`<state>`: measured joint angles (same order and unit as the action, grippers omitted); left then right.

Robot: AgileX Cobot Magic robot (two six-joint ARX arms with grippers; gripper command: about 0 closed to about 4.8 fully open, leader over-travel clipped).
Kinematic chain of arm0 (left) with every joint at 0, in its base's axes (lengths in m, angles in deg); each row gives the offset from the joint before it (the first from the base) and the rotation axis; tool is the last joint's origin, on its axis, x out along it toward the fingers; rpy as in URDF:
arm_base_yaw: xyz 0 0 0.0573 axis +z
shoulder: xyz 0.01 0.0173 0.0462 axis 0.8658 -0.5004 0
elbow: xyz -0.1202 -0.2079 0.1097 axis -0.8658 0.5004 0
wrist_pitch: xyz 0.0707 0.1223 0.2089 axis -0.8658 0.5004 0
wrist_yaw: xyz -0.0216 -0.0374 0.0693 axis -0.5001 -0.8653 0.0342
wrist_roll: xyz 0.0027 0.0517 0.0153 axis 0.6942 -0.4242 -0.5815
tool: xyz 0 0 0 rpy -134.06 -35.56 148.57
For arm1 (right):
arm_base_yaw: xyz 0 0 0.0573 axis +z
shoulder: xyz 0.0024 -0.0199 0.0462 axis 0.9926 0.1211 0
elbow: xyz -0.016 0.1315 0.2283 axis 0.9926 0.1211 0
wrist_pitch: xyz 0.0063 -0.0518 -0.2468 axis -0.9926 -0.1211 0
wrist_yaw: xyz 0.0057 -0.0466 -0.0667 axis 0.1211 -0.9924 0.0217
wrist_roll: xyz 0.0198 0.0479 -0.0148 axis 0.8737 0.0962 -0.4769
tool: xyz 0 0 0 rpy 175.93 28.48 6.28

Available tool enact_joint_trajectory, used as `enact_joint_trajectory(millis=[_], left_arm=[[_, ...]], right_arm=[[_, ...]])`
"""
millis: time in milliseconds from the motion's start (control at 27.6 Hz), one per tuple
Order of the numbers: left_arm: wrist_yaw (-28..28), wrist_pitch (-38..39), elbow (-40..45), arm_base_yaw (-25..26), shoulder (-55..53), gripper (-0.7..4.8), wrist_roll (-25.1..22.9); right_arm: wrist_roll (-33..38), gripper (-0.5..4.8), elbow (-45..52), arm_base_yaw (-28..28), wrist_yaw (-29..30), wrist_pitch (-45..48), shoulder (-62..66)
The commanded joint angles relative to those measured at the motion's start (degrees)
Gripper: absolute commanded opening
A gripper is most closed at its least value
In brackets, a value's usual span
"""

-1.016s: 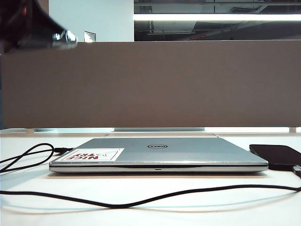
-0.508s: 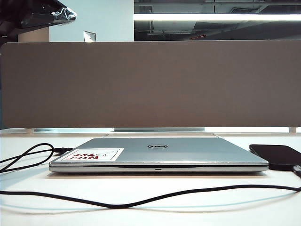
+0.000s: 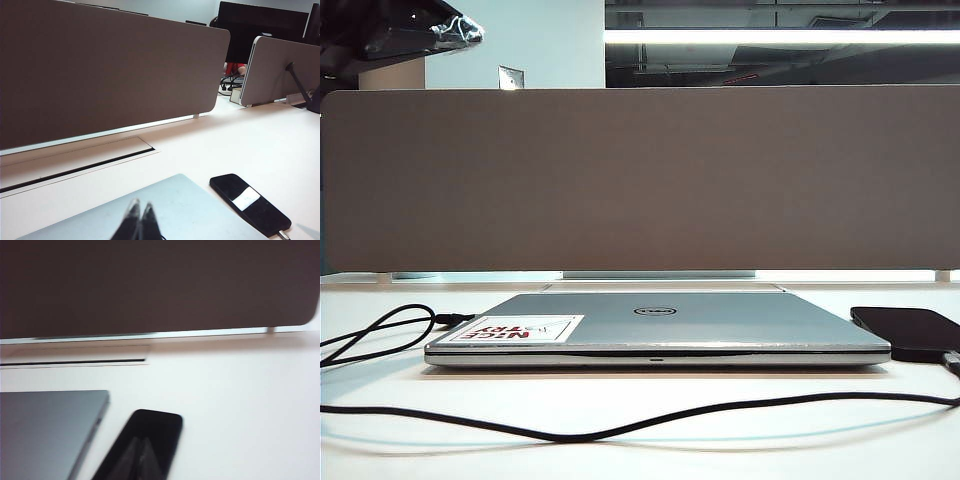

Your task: Pick up the charging cable and the phone, plug the charging cable into the charging port on the phone, and finally place them back on the table.

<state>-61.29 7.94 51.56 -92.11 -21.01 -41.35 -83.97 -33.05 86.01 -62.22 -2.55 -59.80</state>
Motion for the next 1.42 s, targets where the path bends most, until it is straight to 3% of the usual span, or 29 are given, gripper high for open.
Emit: enact_joint_trajectory(millis=[36,1125,1415], left_arm=[[0.0,-0.76,-0.11,-0.02,0.11,-0.05,-0.22],[0.0,-0.7,-0.11,-0.02,0.26,-0.05,-0.22],[0.0,2.93,-0.09,0.04,8.09,-0.05,-0.24]], right_arm=[[-0.63,-0.05,-0.31,-0.26,-0.83,1.05,-0.11],[-0.39,0.09,-0.44,-0.42,-0.66,1.27,-0.11],[-0.39,0.09,-0.44,-0.42,-0.66,1.05,-0.11]])
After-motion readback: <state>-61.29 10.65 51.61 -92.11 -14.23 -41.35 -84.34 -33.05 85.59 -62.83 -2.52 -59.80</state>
